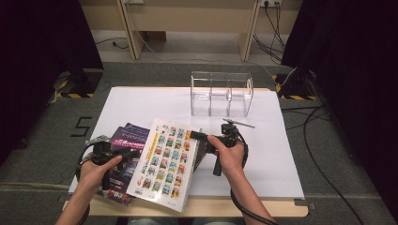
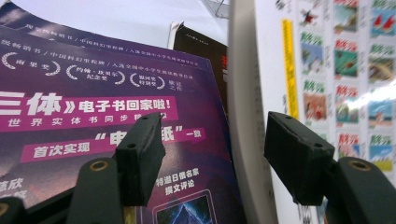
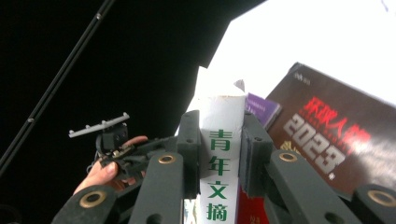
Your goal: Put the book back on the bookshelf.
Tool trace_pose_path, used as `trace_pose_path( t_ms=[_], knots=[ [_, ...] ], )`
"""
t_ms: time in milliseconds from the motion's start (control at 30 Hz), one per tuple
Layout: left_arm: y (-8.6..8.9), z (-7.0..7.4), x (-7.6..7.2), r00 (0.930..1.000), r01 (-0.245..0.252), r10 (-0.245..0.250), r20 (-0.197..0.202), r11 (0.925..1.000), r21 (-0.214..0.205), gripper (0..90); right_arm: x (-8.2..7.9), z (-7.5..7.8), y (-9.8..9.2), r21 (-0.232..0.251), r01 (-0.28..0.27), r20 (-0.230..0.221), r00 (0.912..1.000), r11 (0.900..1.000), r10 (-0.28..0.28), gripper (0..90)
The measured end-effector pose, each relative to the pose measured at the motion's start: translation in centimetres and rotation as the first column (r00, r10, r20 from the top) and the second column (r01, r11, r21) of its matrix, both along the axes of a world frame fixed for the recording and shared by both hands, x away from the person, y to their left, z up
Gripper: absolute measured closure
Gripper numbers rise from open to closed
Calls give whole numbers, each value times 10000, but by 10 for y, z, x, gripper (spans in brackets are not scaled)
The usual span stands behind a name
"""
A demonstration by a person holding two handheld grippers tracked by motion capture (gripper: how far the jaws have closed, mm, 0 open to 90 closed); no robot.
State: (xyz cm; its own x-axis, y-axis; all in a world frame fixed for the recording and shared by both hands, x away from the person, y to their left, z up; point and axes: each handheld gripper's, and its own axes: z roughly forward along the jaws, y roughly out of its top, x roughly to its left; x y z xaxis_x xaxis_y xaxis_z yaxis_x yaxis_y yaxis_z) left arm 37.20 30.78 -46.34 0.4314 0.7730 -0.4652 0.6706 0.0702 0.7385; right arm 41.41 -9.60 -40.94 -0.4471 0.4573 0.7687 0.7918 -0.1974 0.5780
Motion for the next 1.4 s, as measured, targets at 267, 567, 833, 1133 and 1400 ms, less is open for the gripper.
trace_pose_path(
  t_ms=[267,567,833,1133,1400],
  knots=[
    [-1,-5,-2,9996,-240,237,121,9995,216,367,-4,34,-22,-325,703,1132,9914,9970,-662,742],
    [-3,-6,-3,9993,-309,294,242,9976,626,365,-7,66,-42,-622,1465,2162,9677,9872,-1300,742],
    [-2,-8,-4,9991,-356,342,252,9978,568,365,-6,89,-53,-929,2126,3024,9368,9727,-1758,742],
    [-2,-6,-4,9984,-450,428,359,9971,607,366,-4,108,-64,-1255,2846,3673,9032,9504,-2220,742],
    [0,-7,-3,9980,-522,498,384,9967,626,365,-3,120,-76,-1453,3478,4138,8718,9262,-2624,742]
  ],
)
